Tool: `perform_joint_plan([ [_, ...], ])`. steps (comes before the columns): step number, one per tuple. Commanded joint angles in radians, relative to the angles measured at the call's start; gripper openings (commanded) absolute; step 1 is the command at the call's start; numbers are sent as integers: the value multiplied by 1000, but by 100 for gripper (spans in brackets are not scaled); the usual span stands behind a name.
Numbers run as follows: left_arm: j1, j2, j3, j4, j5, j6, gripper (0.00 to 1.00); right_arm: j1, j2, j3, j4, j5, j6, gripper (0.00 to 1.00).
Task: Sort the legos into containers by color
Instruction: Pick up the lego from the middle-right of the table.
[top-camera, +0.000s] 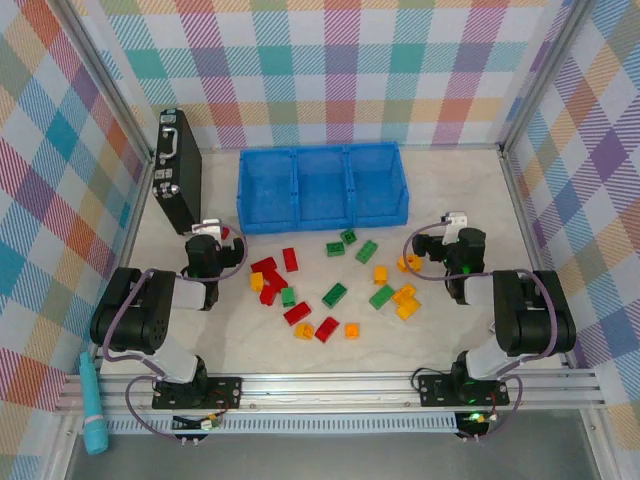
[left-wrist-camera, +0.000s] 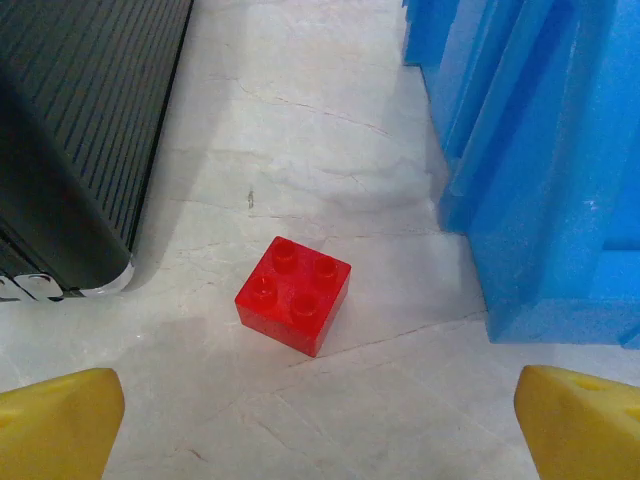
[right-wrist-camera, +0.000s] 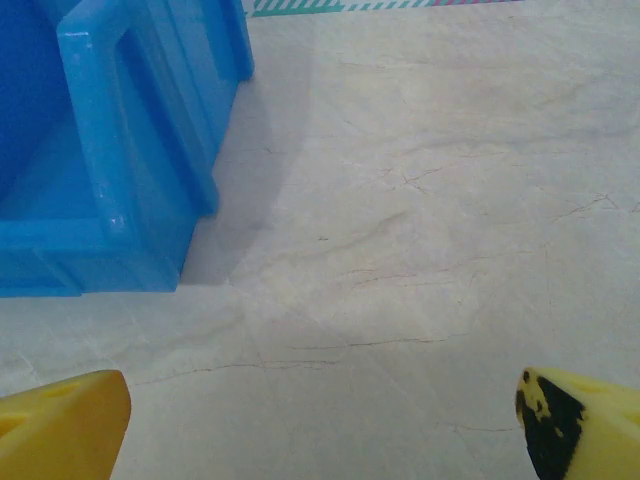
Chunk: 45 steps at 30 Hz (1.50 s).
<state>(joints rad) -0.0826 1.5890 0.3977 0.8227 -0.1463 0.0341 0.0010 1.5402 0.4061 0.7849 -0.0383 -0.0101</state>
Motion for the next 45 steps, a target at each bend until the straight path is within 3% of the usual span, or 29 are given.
perform_joint_plan([
  [1,2,-9,16,33,11,-6,100,1,-5,14,27,-11,13,99],
  [34,4,-11,14,38,10,-6,100,-2,-6,13,25,-15,18,99],
  [36,0,-71,63,-103,-58,-26,100,-2,-39,36,-33,20,32,99],
  [37,-2,-134,128,-253,-123,-43,100,-1,-99,78,-176,32,36,99],
  [40,-41,-327,303,-596,-163,-44,100,-2,-295,225,-559,67,132,99],
  [45,-105,-461,690,-1063,-73,-98,100,-2,-405,499,-1099,19,294,99],
])
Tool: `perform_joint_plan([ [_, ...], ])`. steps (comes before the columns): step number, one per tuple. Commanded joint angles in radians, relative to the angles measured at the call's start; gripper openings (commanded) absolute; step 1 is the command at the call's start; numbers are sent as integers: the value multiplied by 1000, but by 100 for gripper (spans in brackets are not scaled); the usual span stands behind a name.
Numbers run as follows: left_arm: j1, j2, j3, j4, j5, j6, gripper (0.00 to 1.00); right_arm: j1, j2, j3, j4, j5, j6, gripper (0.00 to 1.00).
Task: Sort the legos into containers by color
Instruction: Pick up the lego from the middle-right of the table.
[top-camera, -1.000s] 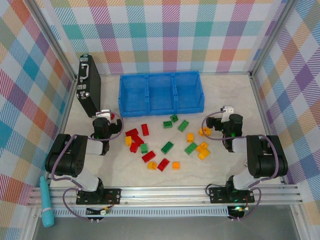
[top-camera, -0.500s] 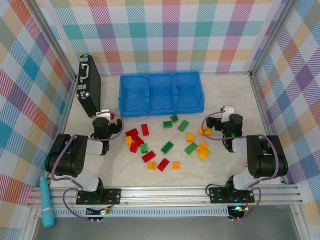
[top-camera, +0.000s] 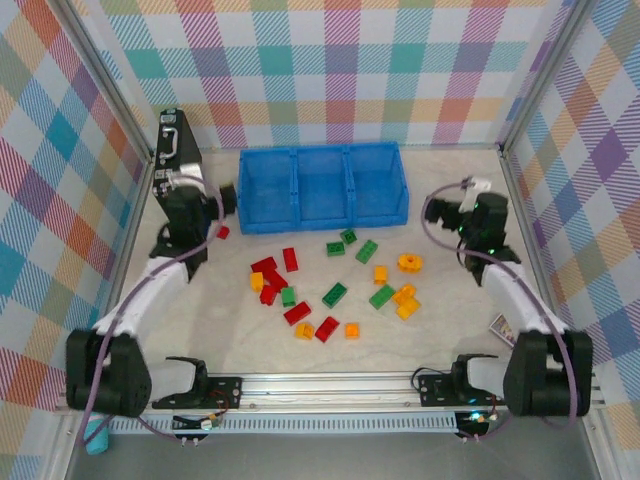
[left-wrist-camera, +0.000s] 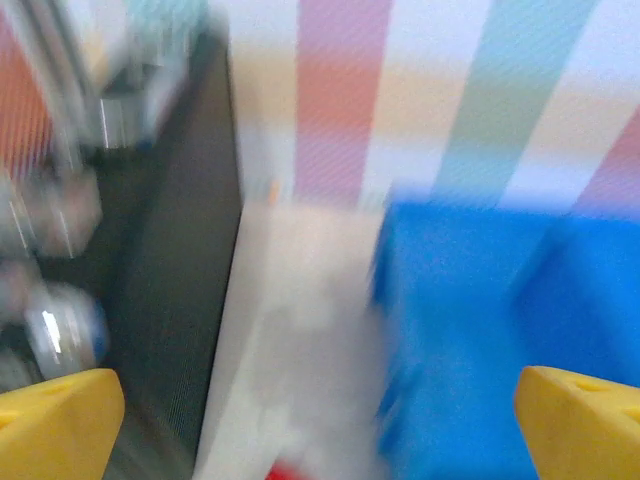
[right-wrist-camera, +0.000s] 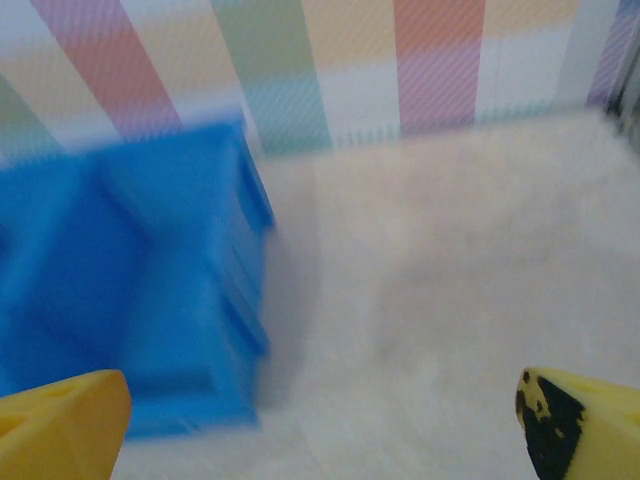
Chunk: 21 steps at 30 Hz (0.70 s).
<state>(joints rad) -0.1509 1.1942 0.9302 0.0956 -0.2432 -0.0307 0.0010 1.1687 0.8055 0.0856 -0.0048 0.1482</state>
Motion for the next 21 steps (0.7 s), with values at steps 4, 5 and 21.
perform_joint_plan([
  [4,-56,-47,419,-614,90,32,100,-1,17,206,-624,-150,284,99],
  [5,-56,-39,474,-678,116,48,100,3,32,211,-655,-176,313,99],
  [21,-61,-22,554,-851,446,112,100,202,297,228,-786,20,339,99],
])
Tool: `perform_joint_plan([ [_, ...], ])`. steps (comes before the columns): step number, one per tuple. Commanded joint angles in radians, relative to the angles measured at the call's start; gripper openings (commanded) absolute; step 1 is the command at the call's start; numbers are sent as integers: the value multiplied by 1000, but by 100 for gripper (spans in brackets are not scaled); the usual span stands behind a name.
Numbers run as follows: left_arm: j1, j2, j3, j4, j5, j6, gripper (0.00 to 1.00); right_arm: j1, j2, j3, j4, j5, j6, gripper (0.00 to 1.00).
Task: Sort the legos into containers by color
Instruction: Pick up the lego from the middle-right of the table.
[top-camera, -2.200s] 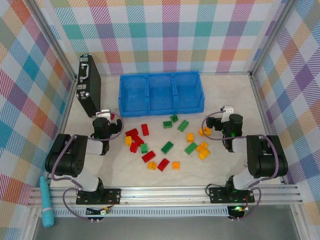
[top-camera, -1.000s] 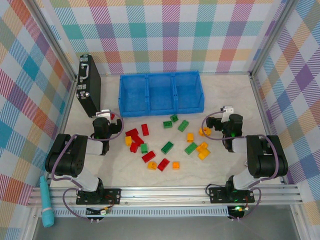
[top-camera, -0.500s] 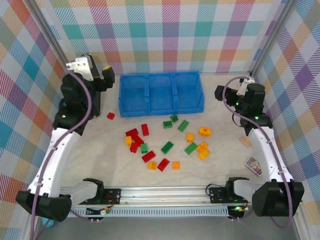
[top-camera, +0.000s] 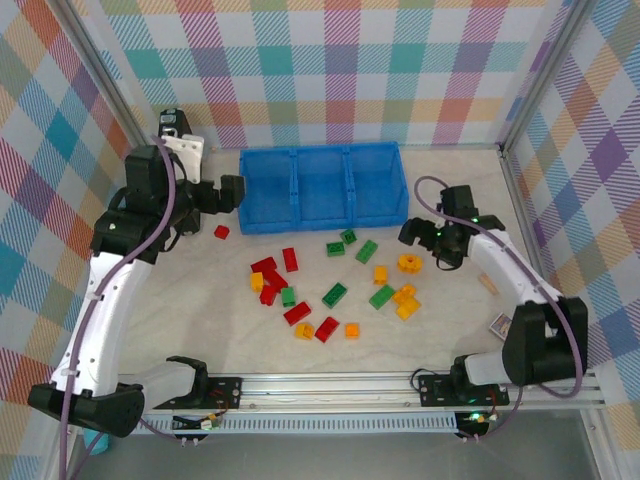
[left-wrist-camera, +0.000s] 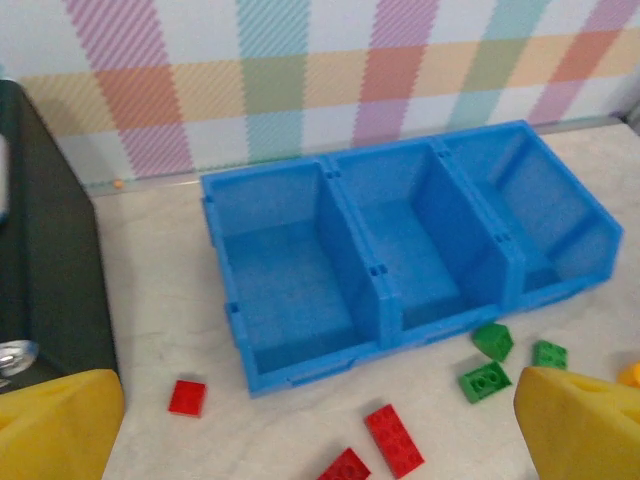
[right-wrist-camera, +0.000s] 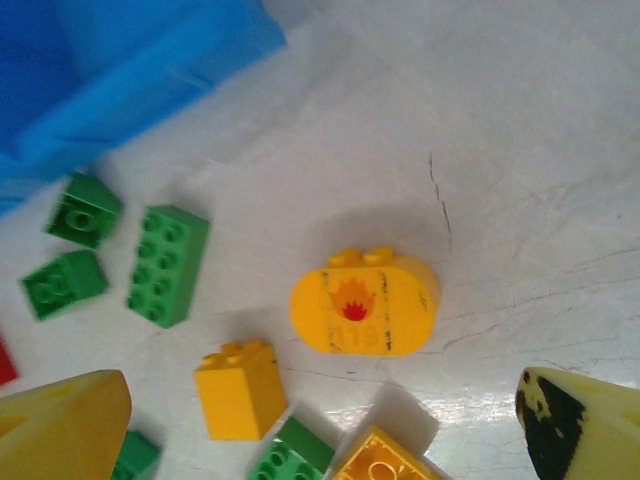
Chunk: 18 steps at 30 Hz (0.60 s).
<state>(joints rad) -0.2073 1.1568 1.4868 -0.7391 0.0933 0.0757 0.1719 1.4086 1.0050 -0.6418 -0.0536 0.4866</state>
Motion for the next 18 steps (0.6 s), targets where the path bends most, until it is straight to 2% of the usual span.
perform_joint_plan([
  [1,-4,19,-8,-13,120,4,100,40,79,30,-59,88,-4,99],
  [7,-4,14,-41,10,148,-6,100,65,192,47,-29,145,-19,99],
  [12,-4,15,-37,1,102,15,100,71,268,69,-8,161,-35,100],
  [18,-4,5,-43,4,73,27,100,81,351,102,-11,164,-52,92],
])
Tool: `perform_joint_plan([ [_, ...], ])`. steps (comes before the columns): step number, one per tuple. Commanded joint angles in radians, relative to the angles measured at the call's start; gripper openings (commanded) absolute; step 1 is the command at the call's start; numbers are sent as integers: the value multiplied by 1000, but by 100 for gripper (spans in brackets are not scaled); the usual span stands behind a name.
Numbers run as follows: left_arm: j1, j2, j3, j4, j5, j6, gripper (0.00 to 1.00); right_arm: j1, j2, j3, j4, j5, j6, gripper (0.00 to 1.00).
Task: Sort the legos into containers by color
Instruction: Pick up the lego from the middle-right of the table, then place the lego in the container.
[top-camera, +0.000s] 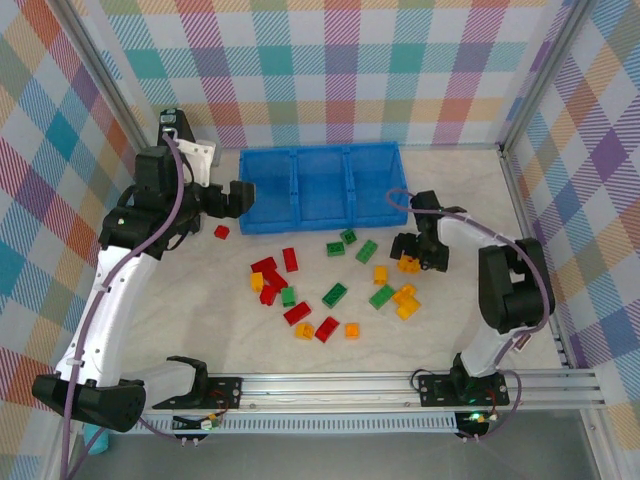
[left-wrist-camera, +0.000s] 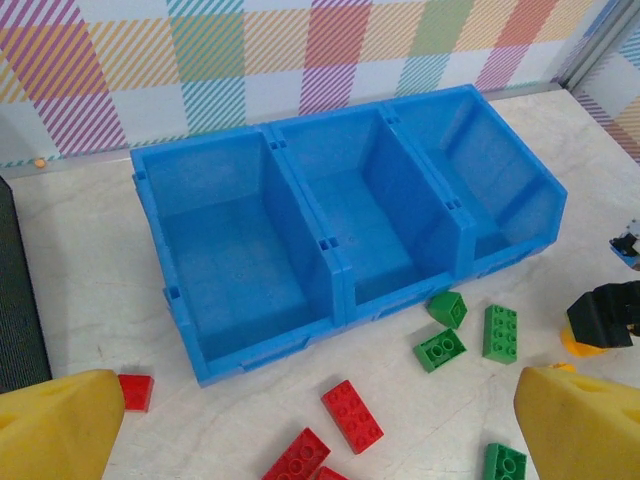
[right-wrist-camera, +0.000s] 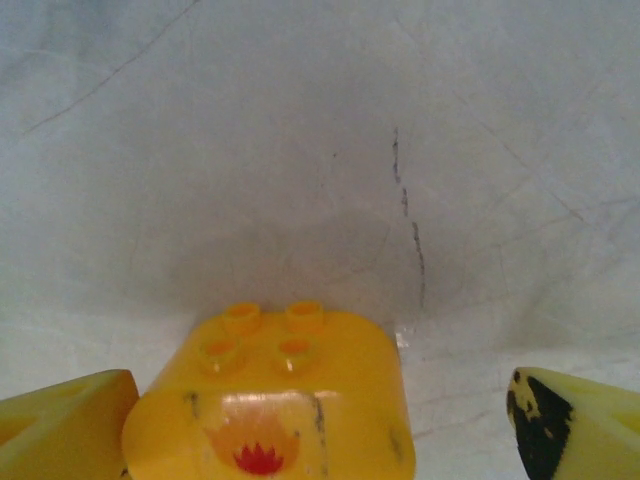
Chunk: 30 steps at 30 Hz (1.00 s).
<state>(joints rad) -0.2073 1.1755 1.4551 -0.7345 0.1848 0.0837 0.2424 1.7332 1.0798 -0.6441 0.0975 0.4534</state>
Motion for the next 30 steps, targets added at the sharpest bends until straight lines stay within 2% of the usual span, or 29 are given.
perform_joint_plan([
  [1,-5,-13,-14,0,-22,20,100,11,37,31,-12,14,-22,90],
  [5,-4,-10,-15,0,-24,21,100,13,68,40,-20,10,-30,78],
  [10,-4,-11,-21,6,-34,24,100,16,85,43,-37,13,-37,58],
  [13,-5,-10,-28,10,-39,24,100,17,68,62,-64,10,-54,53],
  [20,-5,-6,-43,20,-47,30,100,18,-42,268,-194,68,-154,50],
  [24,-3,-12,-55,32,-62,37,100,62,-80,360,-95,83,-324,51],
  [30,-3,-11,-59,34,-79,47,100,132,49,535,3,232,-501,51],
])
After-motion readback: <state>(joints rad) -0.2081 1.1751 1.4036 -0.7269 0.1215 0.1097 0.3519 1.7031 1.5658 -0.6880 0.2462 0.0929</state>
